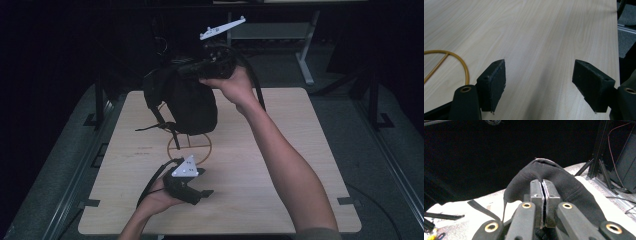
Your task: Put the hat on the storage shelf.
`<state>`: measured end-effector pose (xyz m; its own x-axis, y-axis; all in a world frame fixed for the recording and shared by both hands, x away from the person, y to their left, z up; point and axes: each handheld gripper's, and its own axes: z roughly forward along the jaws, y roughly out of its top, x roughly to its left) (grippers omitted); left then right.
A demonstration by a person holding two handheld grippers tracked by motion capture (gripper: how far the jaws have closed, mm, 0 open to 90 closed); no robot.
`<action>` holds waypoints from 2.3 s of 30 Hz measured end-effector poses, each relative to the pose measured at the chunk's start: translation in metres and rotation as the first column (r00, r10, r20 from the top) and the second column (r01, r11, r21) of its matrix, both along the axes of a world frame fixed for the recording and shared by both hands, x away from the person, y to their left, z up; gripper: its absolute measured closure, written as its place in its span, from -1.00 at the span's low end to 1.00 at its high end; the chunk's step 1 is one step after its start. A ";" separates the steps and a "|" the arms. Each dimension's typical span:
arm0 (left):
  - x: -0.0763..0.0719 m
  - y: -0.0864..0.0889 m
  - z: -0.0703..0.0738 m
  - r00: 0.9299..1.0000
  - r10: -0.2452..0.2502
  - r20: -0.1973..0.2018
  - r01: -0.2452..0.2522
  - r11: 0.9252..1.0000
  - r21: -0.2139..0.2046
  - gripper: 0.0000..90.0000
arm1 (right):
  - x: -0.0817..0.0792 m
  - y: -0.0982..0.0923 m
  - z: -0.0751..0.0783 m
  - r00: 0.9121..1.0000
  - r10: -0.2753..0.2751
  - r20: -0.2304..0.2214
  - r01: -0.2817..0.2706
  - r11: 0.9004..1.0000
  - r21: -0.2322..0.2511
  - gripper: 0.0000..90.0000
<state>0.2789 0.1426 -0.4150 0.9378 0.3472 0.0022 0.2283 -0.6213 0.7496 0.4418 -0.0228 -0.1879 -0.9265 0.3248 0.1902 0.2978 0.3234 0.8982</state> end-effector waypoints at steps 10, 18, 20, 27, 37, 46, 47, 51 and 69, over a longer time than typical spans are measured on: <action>-0.001 -0.004 -0.003 1.000 -0.012 -0.003 0.012 1.000 0.005 -0.41 | 0.009 0.016 -0.008 1.000 -0.004 -0.021 0.004 1.000 0.016 0.95; -0.001 -0.006 -0.003 1.000 -0.022 0.003 0.022 1.000 0.010 -0.40 | 0.015 0.033 -0.019 0.999 -0.015 -0.046 0.015 1.000 0.008 0.94; -0.001 -0.006 -0.003 1.000 -0.022 0.003 0.022 1.000 0.008 -0.40 | 0.016 0.040 -0.023 0.999 -0.017 -0.052 0.017 1.000 -0.008 0.89; -0.002 -0.006 -0.004 1.000 -0.015 -0.003 0.015 1.000 0.011 -0.40 | 0.016 0.053 -0.034 0.998 -0.048 -0.045 0.044 0.995 -0.094 0.24; -0.003 -0.005 -0.006 1.000 -0.003 0.004 0.003 1.000 0.012 -0.41 | 0.014 0.033 -0.043 0.997 -0.062 -0.053 0.057 0.994 -0.093 0.01; -0.001 -0.001 -0.005 1.000 0.008 0.011 -0.009 1.000 0.017 -0.42 | 0.011 0.012 -0.046 0.996 -0.064 -0.064 0.058 0.995 -0.086 -0.17; -0.001 -0.001 -0.006 1.000 0.011 0.010 -0.011 1.000 0.015 -0.42 | 0.010 0.009 -0.046 0.996 -0.067 -0.067 0.061 0.995 -0.082 -0.18; -0.002 -0.001 -0.006 1.000 0.010 0.009 -0.010 1.000 0.018 -0.44 | 0.007 0.002 -0.046 0.996 -0.068 -0.063 0.062 0.995 -0.081 -0.21; -0.003 -0.001 -0.009 1.000 0.018 0.012 -0.018 1.000 0.017 -0.44 | -0.005 -0.038 -0.050 0.993 -0.094 -0.070 0.089 0.994 -0.067 -0.35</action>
<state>0.2761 0.1420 -0.4243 0.9312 0.3639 0.0190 0.2310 -0.6299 0.7415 0.4368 -0.0611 -0.2375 -0.8769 0.4209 0.2320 0.3922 0.3476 0.8517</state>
